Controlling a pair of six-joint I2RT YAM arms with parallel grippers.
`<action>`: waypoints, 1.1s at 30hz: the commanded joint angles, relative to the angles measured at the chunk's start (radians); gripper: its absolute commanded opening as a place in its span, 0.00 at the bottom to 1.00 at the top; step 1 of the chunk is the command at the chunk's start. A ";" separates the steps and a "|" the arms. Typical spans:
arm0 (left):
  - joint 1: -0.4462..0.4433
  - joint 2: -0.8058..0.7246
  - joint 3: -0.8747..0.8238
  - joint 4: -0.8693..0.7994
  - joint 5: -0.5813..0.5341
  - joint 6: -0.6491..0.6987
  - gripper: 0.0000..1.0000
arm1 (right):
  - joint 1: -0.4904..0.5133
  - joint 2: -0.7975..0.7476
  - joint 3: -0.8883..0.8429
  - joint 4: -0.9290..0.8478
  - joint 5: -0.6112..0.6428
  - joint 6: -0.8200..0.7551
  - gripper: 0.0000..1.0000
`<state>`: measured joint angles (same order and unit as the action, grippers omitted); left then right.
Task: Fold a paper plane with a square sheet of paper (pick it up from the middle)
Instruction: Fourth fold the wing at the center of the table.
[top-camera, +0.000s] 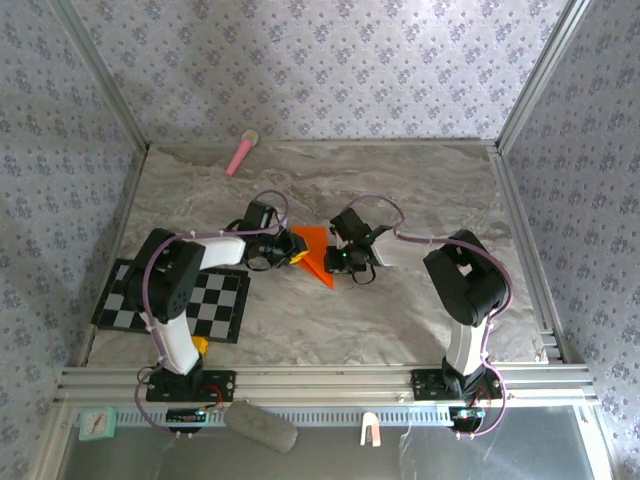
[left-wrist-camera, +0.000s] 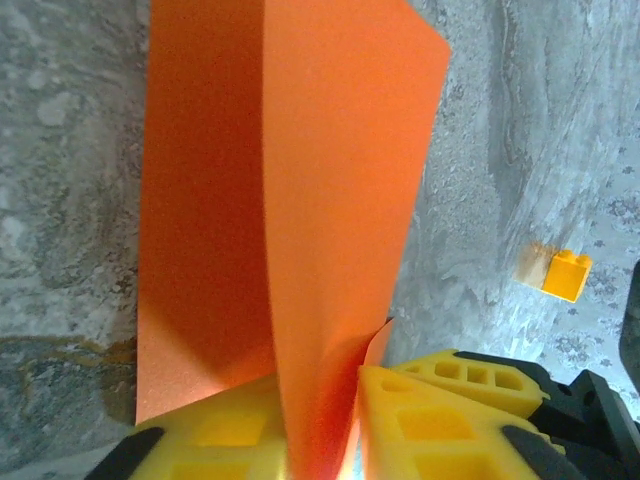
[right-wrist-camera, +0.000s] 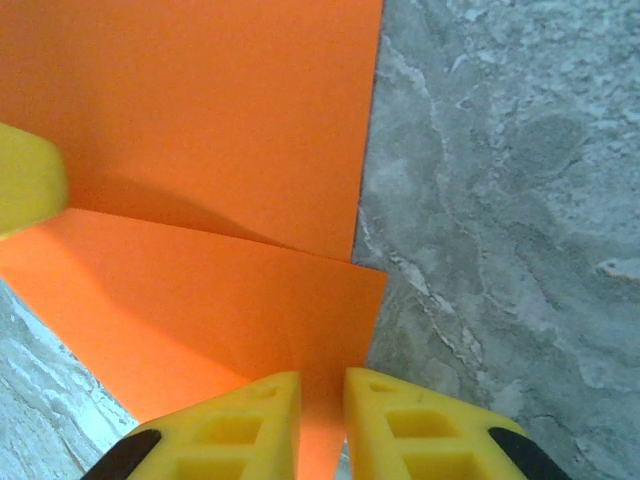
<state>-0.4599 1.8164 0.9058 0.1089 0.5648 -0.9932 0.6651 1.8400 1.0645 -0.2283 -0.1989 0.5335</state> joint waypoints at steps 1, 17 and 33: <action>0.001 0.007 -0.012 0.012 0.017 0.014 0.13 | -0.010 -0.018 -0.017 -0.005 0.004 -0.048 0.23; -0.078 -0.123 0.029 -0.227 -0.255 -0.095 0.01 | 0.159 -0.199 -0.115 0.033 0.392 -0.167 0.41; -0.085 -0.148 0.026 -0.248 -0.275 -0.189 0.02 | 0.273 -0.049 -0.042 0.073 0.408 -0.200 0.39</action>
<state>-0.5434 1.6958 0.9073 -0.1204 0.2943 -1.1580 0.9348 1.7721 0.9928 -0.1745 0.2020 0.3569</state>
